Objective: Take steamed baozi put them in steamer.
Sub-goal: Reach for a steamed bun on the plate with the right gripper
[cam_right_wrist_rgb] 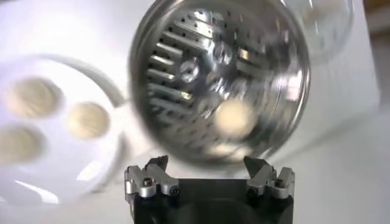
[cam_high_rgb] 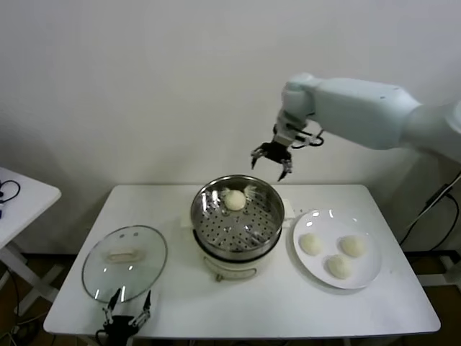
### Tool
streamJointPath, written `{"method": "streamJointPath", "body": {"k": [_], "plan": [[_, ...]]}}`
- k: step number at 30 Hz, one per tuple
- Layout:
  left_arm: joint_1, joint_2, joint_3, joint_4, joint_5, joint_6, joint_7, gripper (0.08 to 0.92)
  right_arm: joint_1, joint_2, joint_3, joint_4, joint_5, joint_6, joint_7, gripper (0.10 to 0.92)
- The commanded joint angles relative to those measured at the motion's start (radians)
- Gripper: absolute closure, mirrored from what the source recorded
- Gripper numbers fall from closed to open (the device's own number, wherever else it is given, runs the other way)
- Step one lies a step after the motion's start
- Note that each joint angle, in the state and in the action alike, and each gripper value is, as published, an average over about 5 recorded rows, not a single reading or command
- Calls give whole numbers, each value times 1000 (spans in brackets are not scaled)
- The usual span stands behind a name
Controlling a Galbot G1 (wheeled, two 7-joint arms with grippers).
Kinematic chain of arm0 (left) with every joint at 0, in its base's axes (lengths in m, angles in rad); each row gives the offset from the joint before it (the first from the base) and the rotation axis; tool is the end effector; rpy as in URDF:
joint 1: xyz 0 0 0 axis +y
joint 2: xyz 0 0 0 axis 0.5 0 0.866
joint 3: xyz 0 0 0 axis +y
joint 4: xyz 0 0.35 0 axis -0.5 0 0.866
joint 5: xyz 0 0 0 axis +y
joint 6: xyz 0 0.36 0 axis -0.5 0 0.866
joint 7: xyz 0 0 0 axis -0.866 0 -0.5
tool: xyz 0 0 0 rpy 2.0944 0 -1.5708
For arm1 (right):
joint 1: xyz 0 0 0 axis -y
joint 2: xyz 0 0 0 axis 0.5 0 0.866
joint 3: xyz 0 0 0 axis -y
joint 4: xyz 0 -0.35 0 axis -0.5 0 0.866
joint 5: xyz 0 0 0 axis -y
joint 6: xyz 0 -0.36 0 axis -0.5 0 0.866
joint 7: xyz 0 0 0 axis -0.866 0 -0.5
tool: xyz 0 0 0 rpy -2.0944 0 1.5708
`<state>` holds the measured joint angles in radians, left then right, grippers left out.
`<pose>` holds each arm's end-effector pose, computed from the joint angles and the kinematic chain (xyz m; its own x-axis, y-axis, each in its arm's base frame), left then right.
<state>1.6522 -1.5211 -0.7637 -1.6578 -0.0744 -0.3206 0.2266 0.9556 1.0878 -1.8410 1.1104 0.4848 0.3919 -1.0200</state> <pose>0.1079 0.1010 -0.4565 -0.9818 0.0030 0.1897 0.0164 0.9975 0.0693 0.6018 -0.0366 0.0242 -0.1636 -0.1492 0.9752 -0.6849 -0.6942 -0.2211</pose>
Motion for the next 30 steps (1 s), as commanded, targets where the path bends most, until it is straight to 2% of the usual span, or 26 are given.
{"method": "streamJointPath", "body": {"k": [1, 6, 11, 20, 30], "plan": [[-9, -3, 3, -2, -9, 1, 0, 177, 195, -270, -376, 301, 304, -478, 84, 203], [-12, 0, -3, -1, -30, -11, -6, 177, 79, -357, -289, 400, 308, -595, 174, 203], [-16, 5, -10, 0, -38, -15, -7, 177, -146, -423, -89, 402, 271, -669, 243, 203], [-17, 3, -12, 11, -22, -18, -8, 177, -529, -418, 245, 234, 101, -714, 295, 203], [-16, -1, -9, 22, -15, -23, -11, 177, -586, -350, 331, 111, 50, -689, 285, 203]]}}
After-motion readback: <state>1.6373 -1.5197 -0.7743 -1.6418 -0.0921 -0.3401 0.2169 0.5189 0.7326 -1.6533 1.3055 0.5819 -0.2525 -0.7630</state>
